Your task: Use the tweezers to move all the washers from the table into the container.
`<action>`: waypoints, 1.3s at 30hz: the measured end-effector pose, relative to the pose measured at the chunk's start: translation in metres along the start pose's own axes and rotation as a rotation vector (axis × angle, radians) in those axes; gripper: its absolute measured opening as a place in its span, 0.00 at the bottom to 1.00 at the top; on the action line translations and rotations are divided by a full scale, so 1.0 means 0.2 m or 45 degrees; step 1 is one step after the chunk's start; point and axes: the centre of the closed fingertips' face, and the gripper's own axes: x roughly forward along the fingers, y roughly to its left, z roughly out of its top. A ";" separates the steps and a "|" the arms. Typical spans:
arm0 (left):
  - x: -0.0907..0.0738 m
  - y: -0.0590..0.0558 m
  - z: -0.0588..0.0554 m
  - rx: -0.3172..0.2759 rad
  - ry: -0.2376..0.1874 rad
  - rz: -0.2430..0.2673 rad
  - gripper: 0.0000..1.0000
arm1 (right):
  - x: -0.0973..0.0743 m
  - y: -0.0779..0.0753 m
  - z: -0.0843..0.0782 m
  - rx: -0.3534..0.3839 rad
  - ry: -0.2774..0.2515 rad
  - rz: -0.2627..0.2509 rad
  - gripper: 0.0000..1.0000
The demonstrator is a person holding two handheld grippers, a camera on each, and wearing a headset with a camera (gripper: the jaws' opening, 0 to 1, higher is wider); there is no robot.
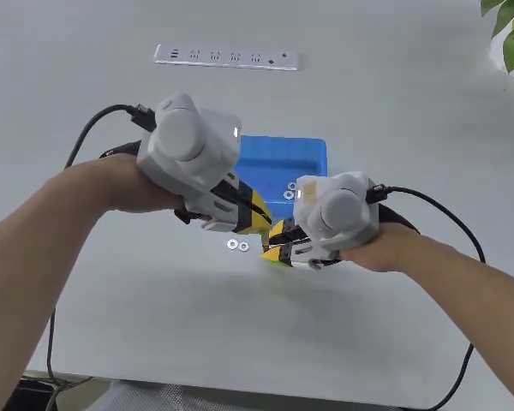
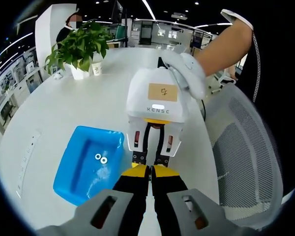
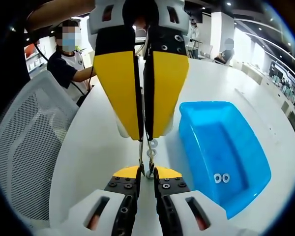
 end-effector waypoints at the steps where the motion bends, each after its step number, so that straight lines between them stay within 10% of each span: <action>1: 0.00 0.00 0.00 0.002 -0.001 0.004 0.05 | 0.00 0.00 0.00 0.000 0.001 0.000 0.13; 39: 0.01 0.01 0.01 0.003 -0.002 -0.001 0.05 | 0.00 0.00 0.00 0.042 0.010 0.005 0.10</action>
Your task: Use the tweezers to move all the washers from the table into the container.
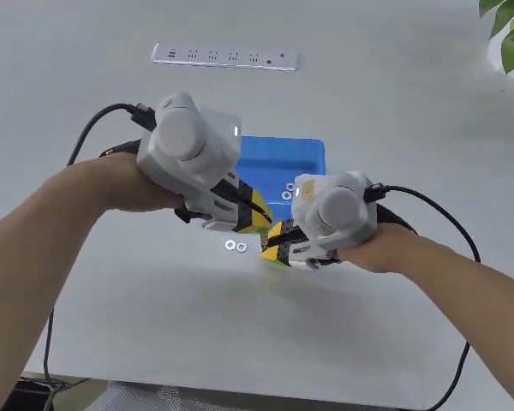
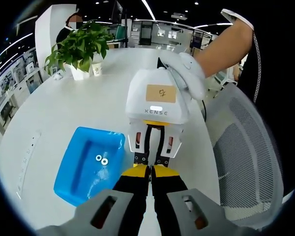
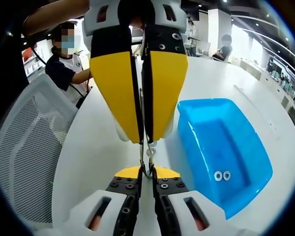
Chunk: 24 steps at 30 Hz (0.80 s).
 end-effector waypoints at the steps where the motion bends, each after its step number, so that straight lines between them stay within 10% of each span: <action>1: 0.00 0.00 0.00 -0.001 0.000 0.000 0.05 | 0.00 0.00 0.00 -0.003 0.002 0.001 0.10; 24: -0.08 -0.01 0.07 0.004 -0.022 0.029 0.05 | -0.07 0.00 0.07 -0.058 0.000 -0.012 0.10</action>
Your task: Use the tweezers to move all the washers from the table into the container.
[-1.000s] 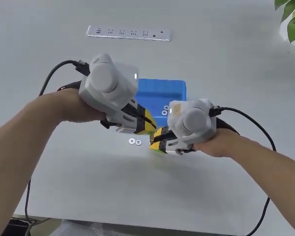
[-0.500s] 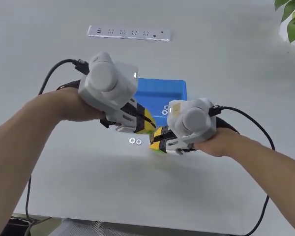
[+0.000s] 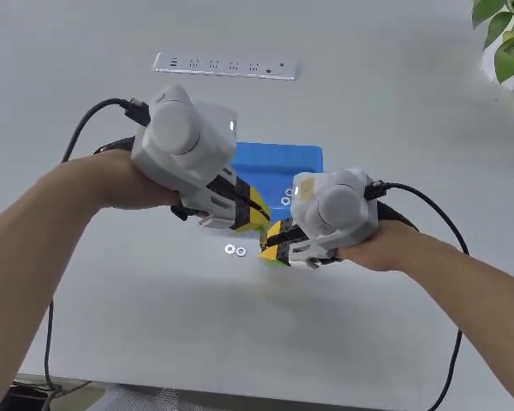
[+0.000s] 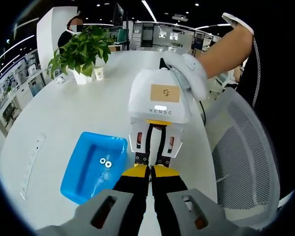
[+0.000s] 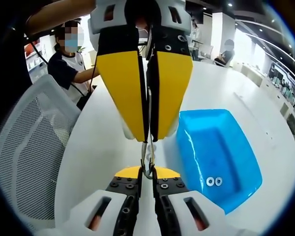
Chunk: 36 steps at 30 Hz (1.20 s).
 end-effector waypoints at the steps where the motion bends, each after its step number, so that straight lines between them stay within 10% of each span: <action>1: -0.01 0.00 0.01 0.002 -0.003 0.004 0.05 | 0.00 0.00 0.00 -0.001 -0.002 -0.003 0.10; 36: -0.19 0.13 0.23 0.067 -0.040 0.077 0.05 | -0.20 -0.17 0.21 -0.103 -0.036 -0.064 0.10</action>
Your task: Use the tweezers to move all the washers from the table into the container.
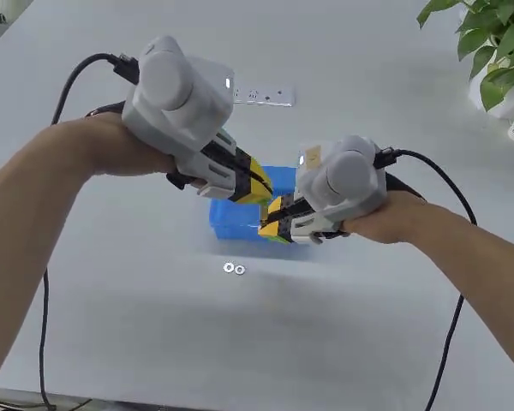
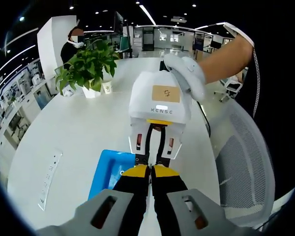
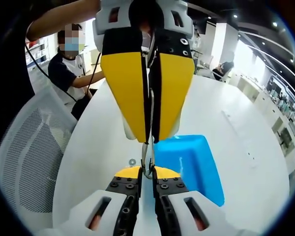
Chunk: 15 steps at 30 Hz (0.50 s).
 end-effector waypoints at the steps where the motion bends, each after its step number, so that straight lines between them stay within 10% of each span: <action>1: 0.00 0.01 0.00 0.000 -0.002 0.002 0.05 | 0.00 -0.01 0.00 -0.001 -0.001 -0.002 0.10; 15: 0.01 0.11 0.04 0.013 -0.009 0.011 0.05 | -0.02 -0.12 0.01 -0.004 -0.011 -0.021 0.10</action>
